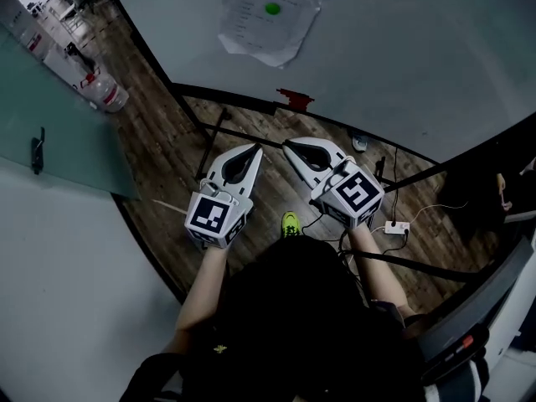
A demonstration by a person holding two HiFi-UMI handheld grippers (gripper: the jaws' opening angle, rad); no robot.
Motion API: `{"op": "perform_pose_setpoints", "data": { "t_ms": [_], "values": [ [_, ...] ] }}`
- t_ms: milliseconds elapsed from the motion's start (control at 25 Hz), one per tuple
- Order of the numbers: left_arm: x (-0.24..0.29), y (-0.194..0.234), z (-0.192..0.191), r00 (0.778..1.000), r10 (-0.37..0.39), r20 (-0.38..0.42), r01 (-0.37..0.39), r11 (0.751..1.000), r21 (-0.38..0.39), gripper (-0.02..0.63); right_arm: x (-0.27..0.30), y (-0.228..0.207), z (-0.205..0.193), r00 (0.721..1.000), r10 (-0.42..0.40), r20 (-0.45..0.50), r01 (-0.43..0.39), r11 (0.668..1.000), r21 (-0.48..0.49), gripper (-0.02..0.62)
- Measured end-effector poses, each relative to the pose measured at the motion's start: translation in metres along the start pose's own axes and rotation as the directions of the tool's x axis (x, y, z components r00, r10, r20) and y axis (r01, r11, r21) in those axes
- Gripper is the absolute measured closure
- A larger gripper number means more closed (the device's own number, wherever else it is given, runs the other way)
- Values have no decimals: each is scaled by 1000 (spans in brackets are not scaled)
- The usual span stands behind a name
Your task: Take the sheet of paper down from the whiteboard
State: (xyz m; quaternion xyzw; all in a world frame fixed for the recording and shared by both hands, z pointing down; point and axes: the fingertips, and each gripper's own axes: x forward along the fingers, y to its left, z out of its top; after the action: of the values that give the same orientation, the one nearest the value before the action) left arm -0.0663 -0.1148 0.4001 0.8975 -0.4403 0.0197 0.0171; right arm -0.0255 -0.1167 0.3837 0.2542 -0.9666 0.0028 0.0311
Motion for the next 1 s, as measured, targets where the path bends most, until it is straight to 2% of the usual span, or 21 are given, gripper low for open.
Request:
{"op": "perform_pose_setpoints", "data": {
  "t_ms": [280,680,1000],
  "values": [
    [32,18,1,1000,19,3,-19,1000,3,584,13,-33,-1,1000,17,-19,-17,1000,-24,592],
    [76,39,11,999,41,19,-41,999,19,584,32,-77,18,999,45,-3,-45,997,-70,592],
    [105,55,24,995,93,22,-94,994,48,584,42,-103,29,996,88,10,-86,988,-132,591]
  ]
}}
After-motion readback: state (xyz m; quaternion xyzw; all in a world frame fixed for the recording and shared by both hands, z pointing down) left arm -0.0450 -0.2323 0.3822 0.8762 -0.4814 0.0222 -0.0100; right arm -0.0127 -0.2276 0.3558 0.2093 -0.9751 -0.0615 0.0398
